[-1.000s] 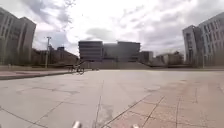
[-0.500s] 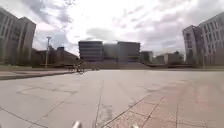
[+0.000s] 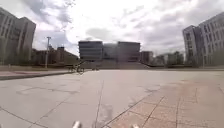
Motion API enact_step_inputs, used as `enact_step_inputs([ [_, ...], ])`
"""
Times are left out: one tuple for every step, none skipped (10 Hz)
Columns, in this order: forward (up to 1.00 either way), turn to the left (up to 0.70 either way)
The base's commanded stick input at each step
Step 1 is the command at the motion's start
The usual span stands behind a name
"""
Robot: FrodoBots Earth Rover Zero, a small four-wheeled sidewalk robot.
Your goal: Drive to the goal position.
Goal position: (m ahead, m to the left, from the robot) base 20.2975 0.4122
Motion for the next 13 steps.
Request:
enact_step_inputs([
  [0.06, 0.00],
  [0.06, 0.00],
  [0.06, 0.00],
  [0.06, 0.00],
  [0.06, 0.00],
  [0.06, 0.00],
  [0.06, 0.00],
  [0.06, 0.00],
  [0.06, 0.00],
  [0.06, 0.00],
  [0.06, 0.00],
  [0.06, 0.00],
  [0.06, 0.00],
])
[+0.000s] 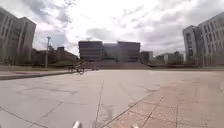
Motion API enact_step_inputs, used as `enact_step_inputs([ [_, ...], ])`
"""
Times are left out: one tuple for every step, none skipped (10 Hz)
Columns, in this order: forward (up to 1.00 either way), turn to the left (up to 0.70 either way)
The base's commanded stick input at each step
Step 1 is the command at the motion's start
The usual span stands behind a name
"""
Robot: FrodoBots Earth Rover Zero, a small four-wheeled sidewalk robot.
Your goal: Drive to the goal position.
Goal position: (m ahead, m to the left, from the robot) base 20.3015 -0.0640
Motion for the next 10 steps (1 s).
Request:
enact_step_inputs([
  [0.06, 0.00],
  [0.06, 0.00],
  [0.06, 0.00],
  [0.06, 0.00],
  [0.06, 0.00],
  [0.06, 0.00],
  [0.06, 0.00],
  [0.06, 0.00],
  [0.06, 0.00],
  [0.06, 0.00],
])
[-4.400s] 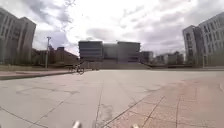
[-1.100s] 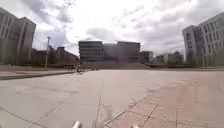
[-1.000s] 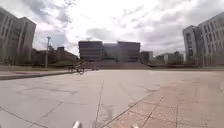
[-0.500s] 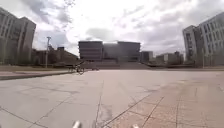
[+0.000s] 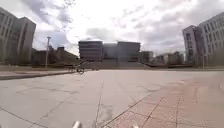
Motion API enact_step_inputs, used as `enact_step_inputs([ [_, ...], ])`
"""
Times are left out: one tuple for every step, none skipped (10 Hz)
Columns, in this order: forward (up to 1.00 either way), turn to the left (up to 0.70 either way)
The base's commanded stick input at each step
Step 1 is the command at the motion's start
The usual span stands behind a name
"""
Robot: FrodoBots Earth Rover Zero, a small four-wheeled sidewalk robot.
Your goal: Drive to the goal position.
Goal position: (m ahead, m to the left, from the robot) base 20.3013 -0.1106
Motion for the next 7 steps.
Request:
enact_step_inputs([
  [0.06, 0.00],
  [0.06, 0.00],
  [0.06, 0.00],
  [0.06, 0.00],
  [0.06, 0.00],
  [0.06, 0.00],
  [0.06, 0.00],
])
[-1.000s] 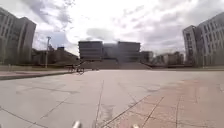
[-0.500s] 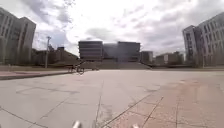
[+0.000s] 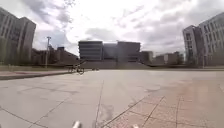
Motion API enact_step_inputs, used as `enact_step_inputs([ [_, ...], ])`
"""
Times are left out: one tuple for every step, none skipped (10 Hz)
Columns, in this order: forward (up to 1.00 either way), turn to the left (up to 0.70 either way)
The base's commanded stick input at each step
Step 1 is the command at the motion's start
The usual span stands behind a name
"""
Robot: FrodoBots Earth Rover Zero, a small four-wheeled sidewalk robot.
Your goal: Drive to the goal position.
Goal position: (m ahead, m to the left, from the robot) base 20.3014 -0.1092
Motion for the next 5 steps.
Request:
enact_step_inputs([
  [0.06, 0.00],
  [0.06, 0.00],
  [0.06, 0.00],
  [0.06, 0.00],
  [0.06, 0.00],
])
